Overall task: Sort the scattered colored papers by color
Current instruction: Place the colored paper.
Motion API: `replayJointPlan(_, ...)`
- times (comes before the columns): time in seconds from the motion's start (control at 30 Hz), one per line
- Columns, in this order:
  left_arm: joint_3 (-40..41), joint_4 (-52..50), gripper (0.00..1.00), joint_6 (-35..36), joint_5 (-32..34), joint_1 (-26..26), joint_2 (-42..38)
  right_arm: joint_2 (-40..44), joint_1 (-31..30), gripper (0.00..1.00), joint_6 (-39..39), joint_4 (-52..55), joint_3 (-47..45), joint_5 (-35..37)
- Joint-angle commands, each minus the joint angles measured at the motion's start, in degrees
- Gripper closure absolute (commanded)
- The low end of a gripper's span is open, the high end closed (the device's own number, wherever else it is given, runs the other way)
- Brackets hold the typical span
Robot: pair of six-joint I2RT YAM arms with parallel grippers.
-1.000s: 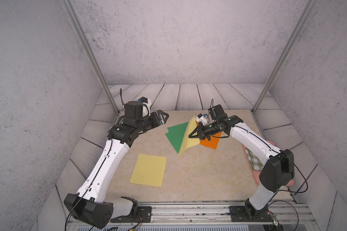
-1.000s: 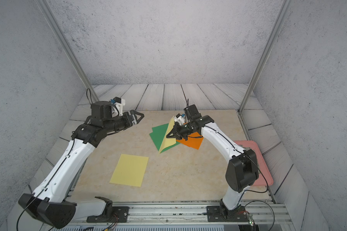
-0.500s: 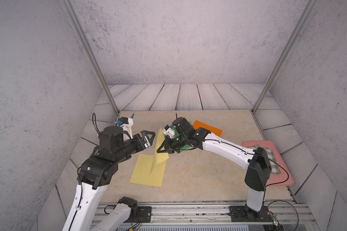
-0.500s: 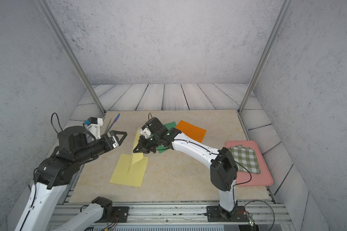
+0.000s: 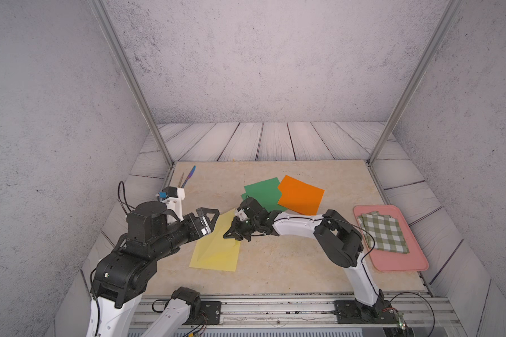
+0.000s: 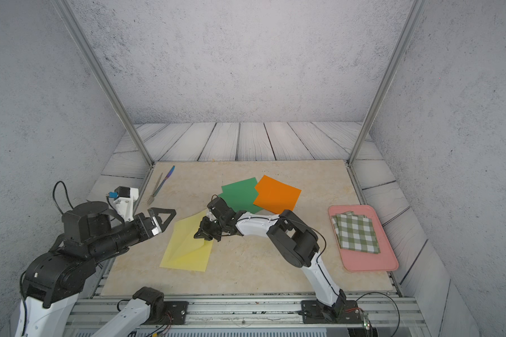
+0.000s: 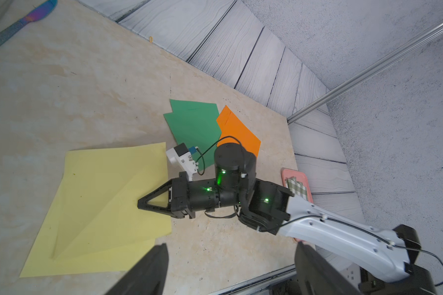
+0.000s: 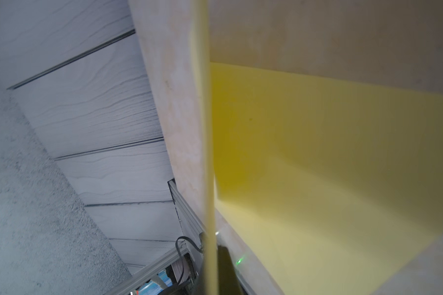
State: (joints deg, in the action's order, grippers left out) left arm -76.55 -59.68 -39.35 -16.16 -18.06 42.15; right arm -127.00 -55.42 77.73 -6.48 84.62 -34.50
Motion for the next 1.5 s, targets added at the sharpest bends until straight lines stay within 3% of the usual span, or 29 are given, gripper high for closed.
replayJointPlan(0.0,0.4,-2.5,0.16,1.5,-0.9,0.4,-0.4,-5.0,-0.4,1.0,7.7,-10.1,-0.9,1.5)
replayJointPlan(0.37,2.6,-1.6,0.15,1.8,-3.0,0.4,-0.4,-0.7,-0.8,1.0,9.0,-10.9,-7.3,6.6)
replayJointPlan(0.57,4.5,-0.9,0.15,1.7,-3.8,0.4,-1.2,3.2,-2.5,1.0,0.2,-2.1,-3.7,7.7)
replayJointPlan(0.9,4.7,-2.1,0.15,1.7,-4.1,0.4,-3.0,7.3,-5.4,1.0,-6.4,5.5,-0.5,12.2)
replayJointPlan(1.47,6.4,-5.1,0.14,1.4,-6.4,0.4,-6.6,10.0,-8.3,1.0,5.8,-10.3,-13.9,21.4)
